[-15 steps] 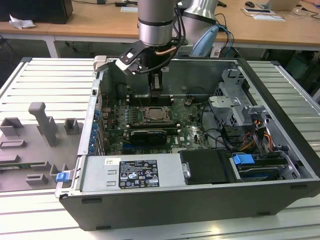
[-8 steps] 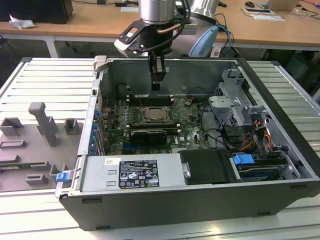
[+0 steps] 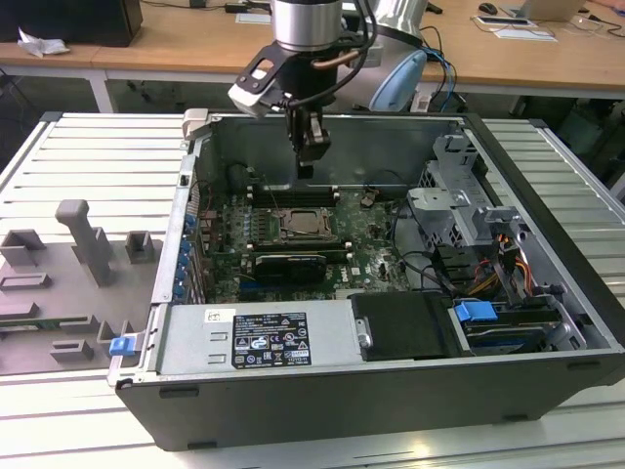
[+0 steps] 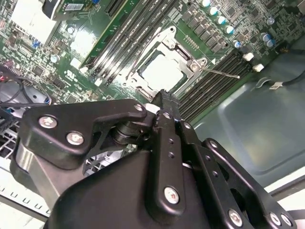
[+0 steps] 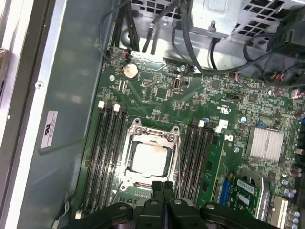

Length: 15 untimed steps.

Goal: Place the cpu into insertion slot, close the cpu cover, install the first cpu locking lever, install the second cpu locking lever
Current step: 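Install the first cpu locking lever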

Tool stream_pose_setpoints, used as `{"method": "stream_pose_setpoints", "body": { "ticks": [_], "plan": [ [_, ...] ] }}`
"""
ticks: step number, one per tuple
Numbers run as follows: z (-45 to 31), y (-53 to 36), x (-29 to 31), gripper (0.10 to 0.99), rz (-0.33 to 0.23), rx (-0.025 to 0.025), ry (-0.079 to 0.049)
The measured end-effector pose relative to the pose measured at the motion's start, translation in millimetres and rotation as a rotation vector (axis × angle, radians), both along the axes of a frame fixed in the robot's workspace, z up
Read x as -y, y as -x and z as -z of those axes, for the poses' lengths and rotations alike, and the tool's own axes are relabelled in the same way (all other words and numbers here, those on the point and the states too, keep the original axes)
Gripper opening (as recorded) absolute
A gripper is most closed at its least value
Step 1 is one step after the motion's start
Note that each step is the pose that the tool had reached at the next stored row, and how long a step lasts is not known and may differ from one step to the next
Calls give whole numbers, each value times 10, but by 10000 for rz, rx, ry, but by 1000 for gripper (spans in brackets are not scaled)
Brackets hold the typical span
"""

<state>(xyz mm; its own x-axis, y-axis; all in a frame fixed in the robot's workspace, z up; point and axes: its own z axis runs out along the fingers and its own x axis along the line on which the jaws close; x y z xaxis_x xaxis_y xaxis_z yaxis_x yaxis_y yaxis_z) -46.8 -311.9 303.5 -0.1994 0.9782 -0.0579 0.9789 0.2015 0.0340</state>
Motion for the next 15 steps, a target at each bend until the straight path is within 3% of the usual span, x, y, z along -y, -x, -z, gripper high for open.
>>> {"method": "stream_pose_setpoints", "body": {
  "ticks": [10, 13, 15],
  "plan": [
    [5, 0, -4, 106, -834, 0, 3],
    [8, 0, -6, 106, -1820, 0, 6],
    [9, 0, -6, 106, -2167, 0, 7]
  ]
}}
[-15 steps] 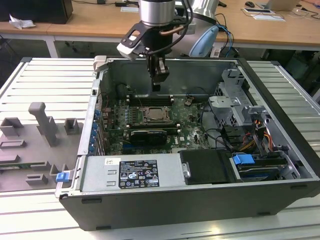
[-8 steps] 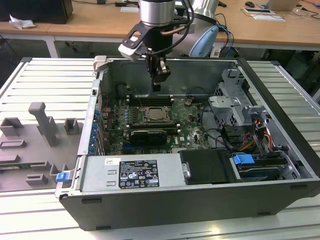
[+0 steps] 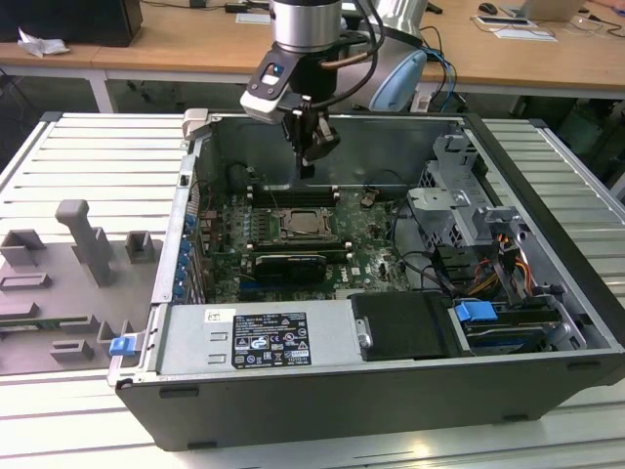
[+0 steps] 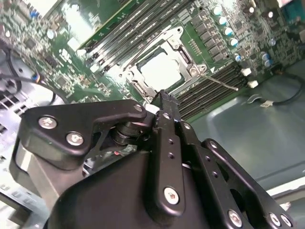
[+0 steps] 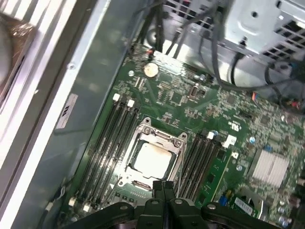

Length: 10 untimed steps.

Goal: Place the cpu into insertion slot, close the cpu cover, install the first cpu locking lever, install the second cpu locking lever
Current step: 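Install the first cpu locking lever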

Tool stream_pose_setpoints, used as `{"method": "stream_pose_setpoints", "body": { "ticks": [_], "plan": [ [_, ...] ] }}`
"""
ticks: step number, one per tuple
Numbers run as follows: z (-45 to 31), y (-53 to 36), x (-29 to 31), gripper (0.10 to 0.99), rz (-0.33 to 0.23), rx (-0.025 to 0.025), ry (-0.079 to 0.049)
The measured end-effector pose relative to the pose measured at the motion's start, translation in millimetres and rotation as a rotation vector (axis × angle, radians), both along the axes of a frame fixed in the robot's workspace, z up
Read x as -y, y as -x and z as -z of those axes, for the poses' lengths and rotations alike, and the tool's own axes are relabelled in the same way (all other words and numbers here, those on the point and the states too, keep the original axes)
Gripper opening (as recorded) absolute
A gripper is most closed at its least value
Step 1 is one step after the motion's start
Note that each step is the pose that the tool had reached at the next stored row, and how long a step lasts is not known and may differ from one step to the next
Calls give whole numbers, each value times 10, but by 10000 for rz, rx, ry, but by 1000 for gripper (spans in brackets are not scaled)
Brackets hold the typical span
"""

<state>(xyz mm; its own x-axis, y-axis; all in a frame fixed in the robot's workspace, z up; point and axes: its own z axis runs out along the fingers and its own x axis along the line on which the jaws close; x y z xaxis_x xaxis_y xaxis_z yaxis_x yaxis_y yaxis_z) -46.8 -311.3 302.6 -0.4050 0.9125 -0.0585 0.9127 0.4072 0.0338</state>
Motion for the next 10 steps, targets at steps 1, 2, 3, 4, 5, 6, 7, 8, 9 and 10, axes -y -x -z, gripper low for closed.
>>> {"method": "stream_pose_setpoints", "body": {
  "ticks": [1, 2, 3, 4, 5, 6, 7, 8, 9, 10],
  "plan": [
    [1, 0, 0, 106, -226, 0, 0],
    [1, 0, 0, 106, -397, 0, 0],
    [2, 0, 0, 106, -601, 0, 1],
    [2, 0, 0, 106, -779, 0, 0],
    [3, 0, 0, 106, -955, 0, 0],
    [3, 0, 0, 106, -1149, 0, 0],
    [4, 0, 0, 106, -1335, 1, 0],
    [5, 0, 0, 106, -1509, 0, 1],
    [5, 0, 0, 106, -1707, 0, 1],
    [6, 0, 0, 106, -1854, 0, 2]
  ]
}}
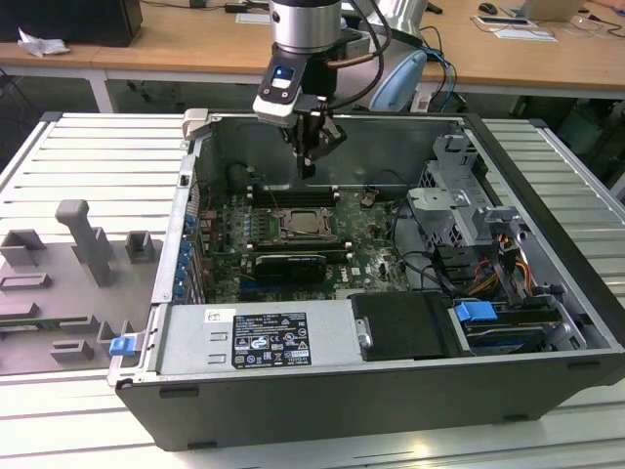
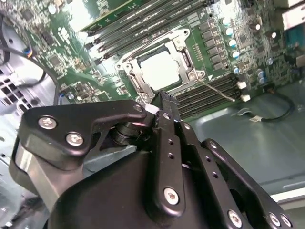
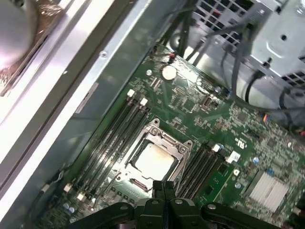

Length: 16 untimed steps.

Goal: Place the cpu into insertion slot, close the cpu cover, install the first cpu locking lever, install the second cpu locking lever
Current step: 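Install the first cpu locking lever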

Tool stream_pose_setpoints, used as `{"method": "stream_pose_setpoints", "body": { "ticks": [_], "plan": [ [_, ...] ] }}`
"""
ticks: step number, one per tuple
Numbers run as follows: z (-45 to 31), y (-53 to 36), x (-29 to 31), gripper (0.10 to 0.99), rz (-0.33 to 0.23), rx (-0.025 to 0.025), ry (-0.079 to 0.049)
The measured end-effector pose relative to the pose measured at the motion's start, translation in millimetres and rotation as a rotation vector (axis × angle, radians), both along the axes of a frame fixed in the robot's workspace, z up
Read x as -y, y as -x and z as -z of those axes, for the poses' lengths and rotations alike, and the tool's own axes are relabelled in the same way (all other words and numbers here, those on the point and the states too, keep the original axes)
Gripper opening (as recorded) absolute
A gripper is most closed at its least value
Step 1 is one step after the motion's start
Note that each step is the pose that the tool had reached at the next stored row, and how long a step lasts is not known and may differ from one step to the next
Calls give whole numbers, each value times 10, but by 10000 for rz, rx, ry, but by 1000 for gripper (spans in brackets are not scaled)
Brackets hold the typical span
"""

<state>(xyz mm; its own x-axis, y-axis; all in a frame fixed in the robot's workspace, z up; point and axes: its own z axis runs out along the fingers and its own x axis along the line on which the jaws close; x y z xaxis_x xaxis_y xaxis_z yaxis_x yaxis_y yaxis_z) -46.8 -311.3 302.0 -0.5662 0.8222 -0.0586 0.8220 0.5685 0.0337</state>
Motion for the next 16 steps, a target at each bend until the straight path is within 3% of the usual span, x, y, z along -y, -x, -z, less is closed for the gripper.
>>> {"method": "stream_pose_setpoints", "body": {
  "ticks": [12, 16],
  "plan": [
    [16, 0, 0, 106, -2523, 0, 6],
    [23, 0, 0, 106, -3739, 0, 7]
  ]
}}
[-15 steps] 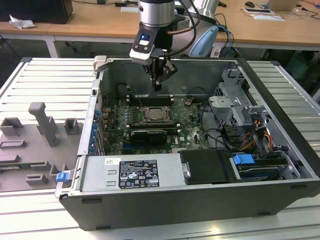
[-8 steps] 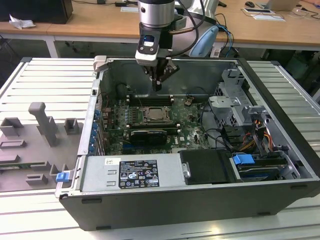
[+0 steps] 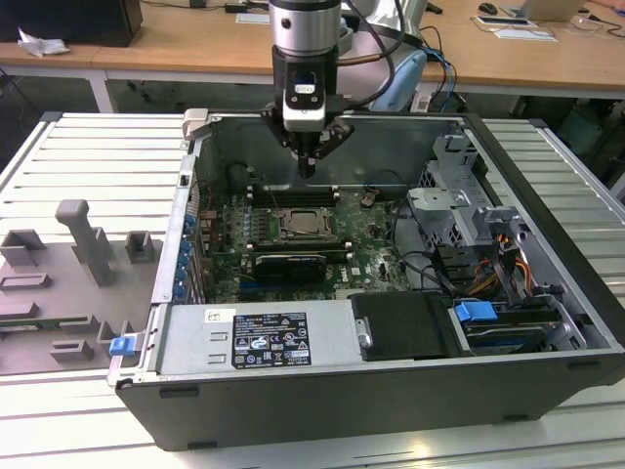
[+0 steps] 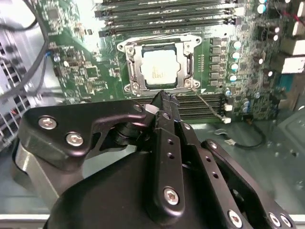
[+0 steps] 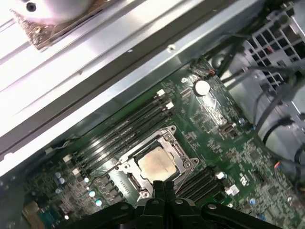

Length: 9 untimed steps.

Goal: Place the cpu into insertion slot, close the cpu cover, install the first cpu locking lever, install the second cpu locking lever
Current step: 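Install the first cpu locking lever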

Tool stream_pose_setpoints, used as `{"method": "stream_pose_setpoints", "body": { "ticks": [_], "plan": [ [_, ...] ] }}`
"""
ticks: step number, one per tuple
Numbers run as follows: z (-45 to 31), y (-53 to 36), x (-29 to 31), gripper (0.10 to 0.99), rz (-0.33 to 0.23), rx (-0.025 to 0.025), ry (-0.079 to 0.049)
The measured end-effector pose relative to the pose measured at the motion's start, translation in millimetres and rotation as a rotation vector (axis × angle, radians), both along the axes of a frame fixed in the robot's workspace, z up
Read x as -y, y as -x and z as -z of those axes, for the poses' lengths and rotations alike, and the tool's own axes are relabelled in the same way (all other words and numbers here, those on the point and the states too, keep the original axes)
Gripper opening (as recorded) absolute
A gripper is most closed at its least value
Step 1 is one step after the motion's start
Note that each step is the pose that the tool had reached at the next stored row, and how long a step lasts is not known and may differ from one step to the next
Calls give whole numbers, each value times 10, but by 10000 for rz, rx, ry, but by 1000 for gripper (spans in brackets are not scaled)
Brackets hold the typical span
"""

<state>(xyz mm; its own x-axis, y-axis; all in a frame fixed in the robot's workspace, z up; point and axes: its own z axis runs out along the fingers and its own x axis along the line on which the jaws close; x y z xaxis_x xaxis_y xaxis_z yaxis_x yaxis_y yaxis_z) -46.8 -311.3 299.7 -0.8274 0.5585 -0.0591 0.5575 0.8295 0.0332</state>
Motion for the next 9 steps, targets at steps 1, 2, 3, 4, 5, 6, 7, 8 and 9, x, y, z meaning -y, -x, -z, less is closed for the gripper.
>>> {"method": "stream_pose_setpoints", "body": {
  "ticks": [1, 2, 3, 4, 5, 6, 7, 8, 9],
  "plan": [
    [1, 0, 0, 106, -185, 1, -1],
    [2, 0, 0, 106, -363, 1, -1],
    [4, 0, 0, 106, -540, 1, -1],
    [6, 0, 0, 106, -818, 1, -1],
    [7, 0, 0, 106, -1009, 1, 0],
    [9, 0, 0, 106, -1276, 1, -1],
    [9, 0, 0, 106, -1685, 0, 2],
    [10, 0, 0, 106, -2033, 0, 3],
    [10, 0, 0, 106, -2218, -9, 2]
  ]
}}
